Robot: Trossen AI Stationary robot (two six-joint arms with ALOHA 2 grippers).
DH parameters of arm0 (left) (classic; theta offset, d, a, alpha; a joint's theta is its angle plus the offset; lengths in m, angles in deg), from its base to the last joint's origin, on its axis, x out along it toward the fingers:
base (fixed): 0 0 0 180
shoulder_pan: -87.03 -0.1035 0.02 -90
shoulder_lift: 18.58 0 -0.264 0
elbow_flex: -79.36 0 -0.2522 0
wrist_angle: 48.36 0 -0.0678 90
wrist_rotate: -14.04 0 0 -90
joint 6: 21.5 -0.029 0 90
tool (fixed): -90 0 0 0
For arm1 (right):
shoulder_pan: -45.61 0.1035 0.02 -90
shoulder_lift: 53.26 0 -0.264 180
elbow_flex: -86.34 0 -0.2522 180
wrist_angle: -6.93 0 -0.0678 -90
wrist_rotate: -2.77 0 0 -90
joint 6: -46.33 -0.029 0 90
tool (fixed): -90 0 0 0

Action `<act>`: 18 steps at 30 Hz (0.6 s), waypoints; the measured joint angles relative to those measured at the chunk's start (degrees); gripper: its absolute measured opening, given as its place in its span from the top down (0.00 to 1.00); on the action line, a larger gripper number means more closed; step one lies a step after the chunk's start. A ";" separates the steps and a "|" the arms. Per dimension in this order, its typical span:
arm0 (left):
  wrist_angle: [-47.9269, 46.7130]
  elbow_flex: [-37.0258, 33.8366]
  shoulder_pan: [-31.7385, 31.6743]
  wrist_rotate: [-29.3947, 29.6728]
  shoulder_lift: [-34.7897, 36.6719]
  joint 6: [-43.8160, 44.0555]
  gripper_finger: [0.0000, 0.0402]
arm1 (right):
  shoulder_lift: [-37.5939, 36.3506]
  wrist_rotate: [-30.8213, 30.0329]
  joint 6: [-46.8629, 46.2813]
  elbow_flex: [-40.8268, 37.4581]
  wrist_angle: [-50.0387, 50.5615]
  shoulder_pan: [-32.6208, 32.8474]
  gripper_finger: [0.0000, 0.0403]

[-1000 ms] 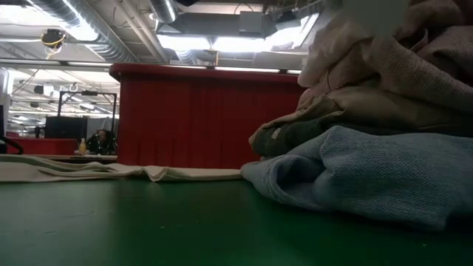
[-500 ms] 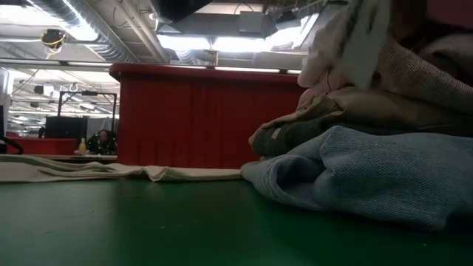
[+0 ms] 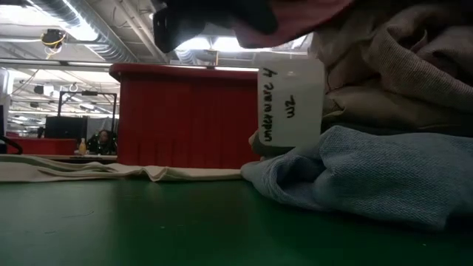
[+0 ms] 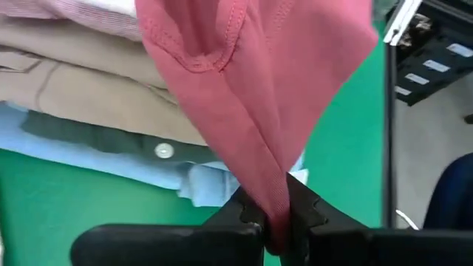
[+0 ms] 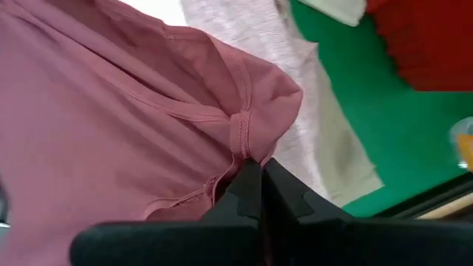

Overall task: Fold laundry
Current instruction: Fold the red underwear

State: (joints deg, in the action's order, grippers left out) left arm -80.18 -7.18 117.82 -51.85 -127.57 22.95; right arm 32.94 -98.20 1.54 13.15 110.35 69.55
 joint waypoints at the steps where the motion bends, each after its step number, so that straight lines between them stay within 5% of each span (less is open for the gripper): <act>1: -0.35 0.00 -0.30 -0.02 0.00 -0.01 0.98 | 0.00 0.01 1.54 -0.28 -0.09 -1.14 1.00; 9: -1.00 0.00 -1.91 -0.23 0.00 -5.12 0.83 | -0.02 1.52 12.03 -1.05 -2.03 -6.53 1.00; 18: -1.02 -0.01 -2.34 -4.13 0.13 -5.81 0.66 | -0.02 3.04 13.60 -1.05 -2.64 -6.75 1.00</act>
State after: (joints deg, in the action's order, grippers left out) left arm -81.20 -7.19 115.48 -55.98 -127.44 17.14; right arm 32.91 -95.15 15.13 12.11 107.71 62.80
